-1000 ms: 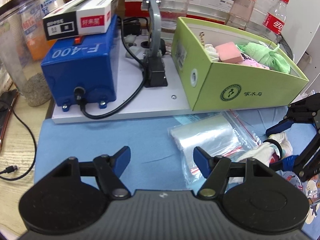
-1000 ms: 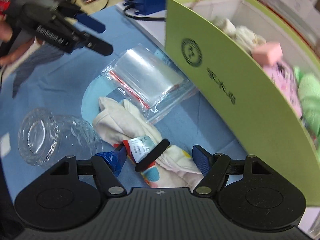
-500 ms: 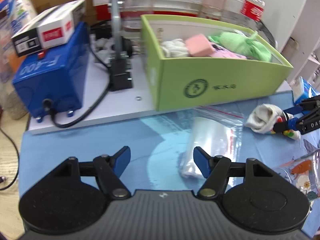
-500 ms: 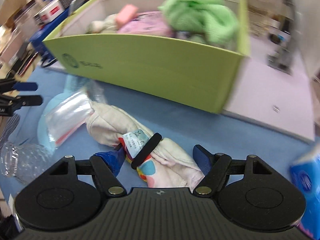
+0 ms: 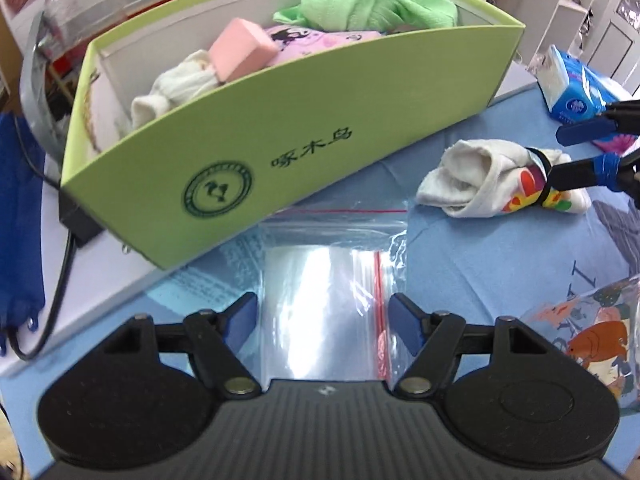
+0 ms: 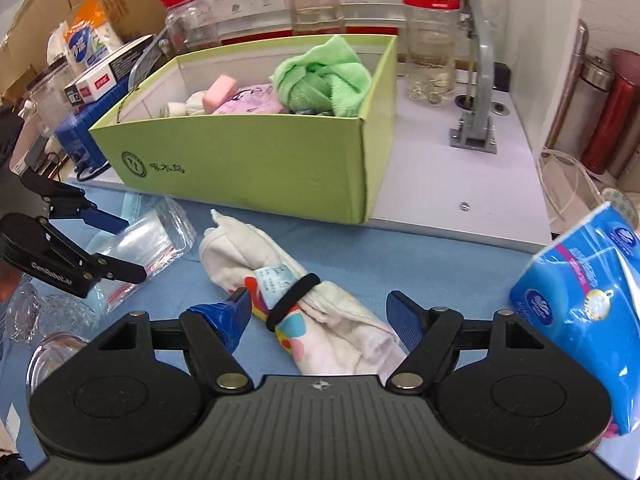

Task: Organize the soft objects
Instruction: 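Grasp the clear zip bag with the left gripper while the right grasps the white patterned cloth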

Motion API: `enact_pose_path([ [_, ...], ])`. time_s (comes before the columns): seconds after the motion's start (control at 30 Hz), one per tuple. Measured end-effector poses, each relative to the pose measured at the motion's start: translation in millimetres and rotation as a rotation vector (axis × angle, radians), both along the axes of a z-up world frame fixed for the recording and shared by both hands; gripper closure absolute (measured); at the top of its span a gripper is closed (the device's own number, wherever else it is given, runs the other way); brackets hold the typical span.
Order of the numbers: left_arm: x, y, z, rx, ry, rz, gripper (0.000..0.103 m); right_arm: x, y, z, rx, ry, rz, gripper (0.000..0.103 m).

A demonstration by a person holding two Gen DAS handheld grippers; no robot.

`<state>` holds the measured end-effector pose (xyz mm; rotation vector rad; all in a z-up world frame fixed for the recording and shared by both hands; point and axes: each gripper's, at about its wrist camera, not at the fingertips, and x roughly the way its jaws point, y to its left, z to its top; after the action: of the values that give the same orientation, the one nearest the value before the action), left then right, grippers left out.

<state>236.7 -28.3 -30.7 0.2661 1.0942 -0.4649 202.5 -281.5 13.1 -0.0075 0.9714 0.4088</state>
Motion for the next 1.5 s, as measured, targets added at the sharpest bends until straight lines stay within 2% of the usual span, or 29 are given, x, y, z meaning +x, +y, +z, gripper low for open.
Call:
enact_pose_path([
  [0.13,1.7,8.1,-0.5,0.0,-0.001,-0.004,0.029,0.8,-1.6,-2.4,0.0,0.01,-0.013,0.043],
  [0.4,-3.8,55.2,-0.6,-0.016,-0.018,0.116,0.027,0.2,6.6,-2.4,0.006,0.009,-0.005,0.043],
  [0.6,-19.2,87.6,1.2,-0.014,-0.028,0.147,0.026,-1.2,11.7,-2.3,0.017,0.004,-0.009,0.043],
  [0.83,-25.6,88.8,1.8,0.007,-0.051,0.039,0.026,-6.8,8.3,-0.4,0.015,-0.017,0.005,0.042],
  [0.97,-14.9,70.9,-1.2,-0.021,-0.038,-0.049,0.024,-8.2,21.4,4.6,-0.003,-0.051,0.124,0.042],
  [1.03,-11.5,66.4,-3.3,-0.022,-0.042,-0.069,0.018,-8.4,34.3,5.6,-0.047,-0.068,0.197,0.042],
  [1.13,-11.8,67.7,-5.6,-0.034,-0.057,-0.077,0.015,-4.3,51.9,1.6,-0.14,-0.1,0.257,0.042],
  [1.23,-13.4,68.4,-6.1,-0.04,-0.066,-0.089,0.015,7.8,59.5,-9.5,-0.184,-0.083,0.258,0.042],
  [1.33,-15.7,66.2,-1.2,-0.104,-0.045,-0.123,0.016,14.0,61.9,-21.3,-0.197,-0.069,0.252,0.042],
  [1.43,-12.6,56.1,-6.8,-0.039,-0.061,-0.141,0.014,15.2,58.6,-29.4,-0.163,-0.062,0.244,0.042],
  [1.5,-11.6,55.0,-6.6,-0.039,-0.07,-0.156,0.014,15.0,53.3,-30.6,-0.126,-0.058,0.224,0.041],
])
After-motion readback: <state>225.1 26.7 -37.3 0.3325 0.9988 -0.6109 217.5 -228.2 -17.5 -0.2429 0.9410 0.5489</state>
